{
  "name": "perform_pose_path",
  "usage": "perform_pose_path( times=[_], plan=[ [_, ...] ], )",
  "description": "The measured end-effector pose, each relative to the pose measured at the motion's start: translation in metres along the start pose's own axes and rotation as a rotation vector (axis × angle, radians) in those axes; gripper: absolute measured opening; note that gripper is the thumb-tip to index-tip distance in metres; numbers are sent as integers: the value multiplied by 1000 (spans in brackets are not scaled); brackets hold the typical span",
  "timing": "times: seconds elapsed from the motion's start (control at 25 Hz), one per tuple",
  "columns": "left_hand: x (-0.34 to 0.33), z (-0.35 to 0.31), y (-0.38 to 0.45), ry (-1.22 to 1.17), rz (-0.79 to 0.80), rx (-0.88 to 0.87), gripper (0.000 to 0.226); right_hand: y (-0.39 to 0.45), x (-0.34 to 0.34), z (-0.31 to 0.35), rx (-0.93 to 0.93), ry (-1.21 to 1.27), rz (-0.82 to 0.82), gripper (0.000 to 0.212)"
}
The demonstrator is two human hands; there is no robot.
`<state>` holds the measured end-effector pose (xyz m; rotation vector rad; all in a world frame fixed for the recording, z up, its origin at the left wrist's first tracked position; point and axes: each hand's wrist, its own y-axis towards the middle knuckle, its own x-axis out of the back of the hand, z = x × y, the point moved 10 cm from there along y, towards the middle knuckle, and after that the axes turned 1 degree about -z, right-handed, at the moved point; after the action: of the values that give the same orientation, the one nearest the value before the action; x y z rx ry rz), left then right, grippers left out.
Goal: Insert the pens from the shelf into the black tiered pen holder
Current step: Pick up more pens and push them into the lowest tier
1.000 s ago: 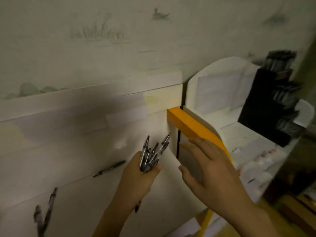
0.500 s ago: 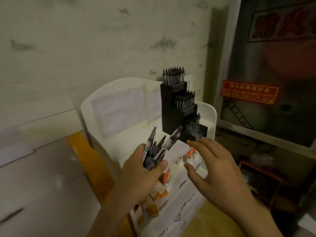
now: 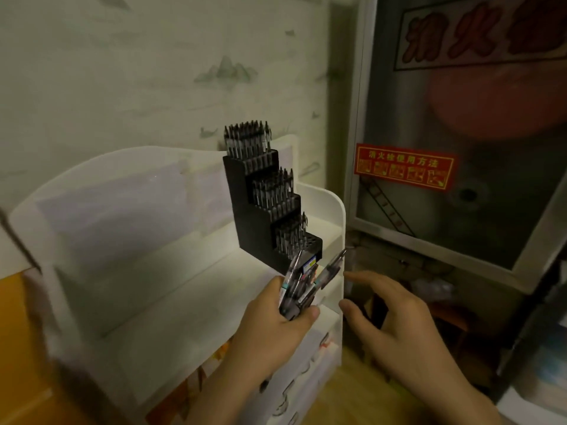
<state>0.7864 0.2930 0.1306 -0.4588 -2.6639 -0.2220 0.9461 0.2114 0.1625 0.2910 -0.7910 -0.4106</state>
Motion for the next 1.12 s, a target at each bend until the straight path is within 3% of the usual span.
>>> perform_pose_path(
  times=[0.36, 0.6, 0.76, 0.88, 1.12],
  plan=[
    [-53, 27, 141, -85, 21, 33, 39, 133, -26, -72, -110, 478, 41, 24],
    [-50, 44, 224, -44, -28, 94, 29, 230, -55, -107, -265, 736, 84, 8],
    [-34, 56, 251, -37, -61, 132, 21, 277, -41, -132, -341, 886, -61, 12],
    [-12, 66, 264, 30, -168, 163, 18, 311, -35, -145, -263, 752, -131, 7],
    [5, 76, 280, 61, -268, 232, 22, 326, -108, -157, -16, 286, 40, 5]
  ],
)
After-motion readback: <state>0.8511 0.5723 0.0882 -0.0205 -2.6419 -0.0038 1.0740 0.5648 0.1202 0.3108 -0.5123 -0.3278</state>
